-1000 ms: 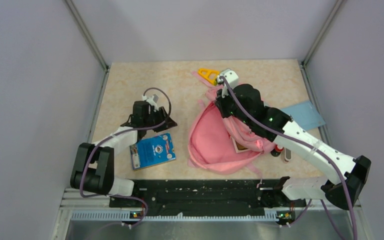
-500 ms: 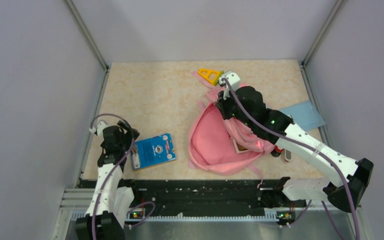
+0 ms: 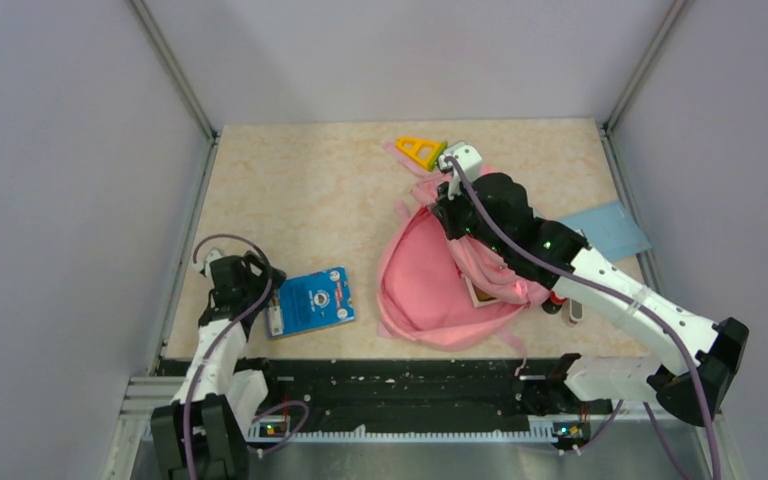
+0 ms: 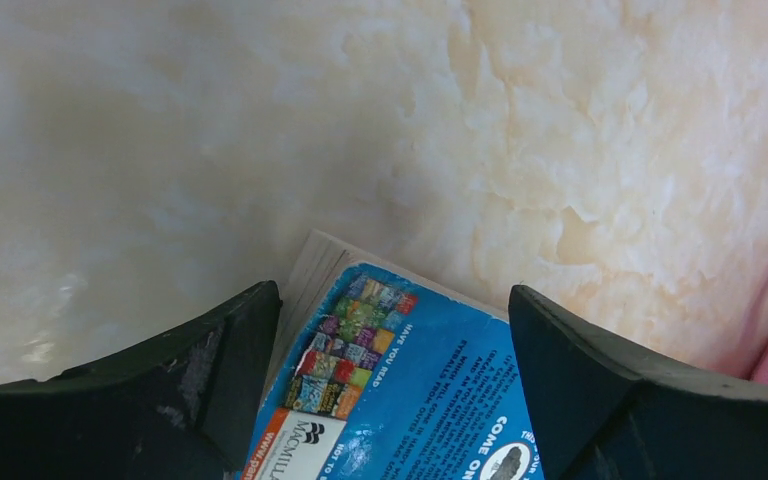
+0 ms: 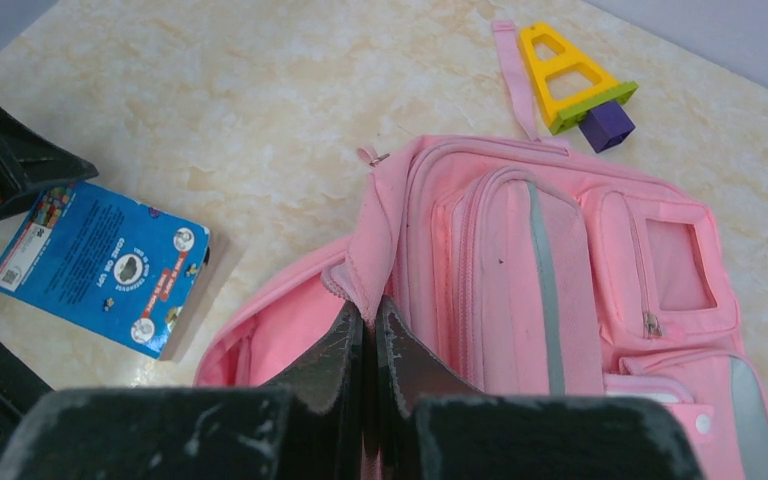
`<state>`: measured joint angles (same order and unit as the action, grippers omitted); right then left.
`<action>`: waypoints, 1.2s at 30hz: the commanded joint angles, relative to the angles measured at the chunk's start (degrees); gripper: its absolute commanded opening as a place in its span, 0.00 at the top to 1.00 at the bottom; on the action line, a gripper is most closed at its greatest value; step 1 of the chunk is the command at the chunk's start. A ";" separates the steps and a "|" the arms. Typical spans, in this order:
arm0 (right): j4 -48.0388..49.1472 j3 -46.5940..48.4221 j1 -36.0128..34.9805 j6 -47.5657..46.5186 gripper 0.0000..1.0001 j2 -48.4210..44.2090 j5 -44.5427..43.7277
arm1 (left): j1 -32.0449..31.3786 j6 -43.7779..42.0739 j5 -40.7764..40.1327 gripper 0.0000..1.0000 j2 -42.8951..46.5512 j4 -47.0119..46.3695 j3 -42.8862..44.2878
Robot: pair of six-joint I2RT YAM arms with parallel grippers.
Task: Pack the student bag
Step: Pick up the book from the center of the board.
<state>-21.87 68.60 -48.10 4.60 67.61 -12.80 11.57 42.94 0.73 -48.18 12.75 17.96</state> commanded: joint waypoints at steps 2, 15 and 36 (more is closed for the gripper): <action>4.87 0.70 0.41 0.28 1.00 -2.64 -0.76 | -5.17 -0.54 8.77 0.12 -5.76 -7.74 -0.11; 4.06 1.18 0.43 -0.04 1.00 -2.71 -1.93 | -22.47 0.09 5.32 0.12 -8.78 -5.39 2.88; 4.14 2.24 0.46 0.55 1.00 -0.53 -0.69 | -22.47 -2.11 26.59 0.27 3.86 -9.39 -0.42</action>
<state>-22.48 68.60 -48.10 4.69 67.55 -12.86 -10.28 38.63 17.41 -46.65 8.80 18.02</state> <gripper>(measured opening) 0.017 0.736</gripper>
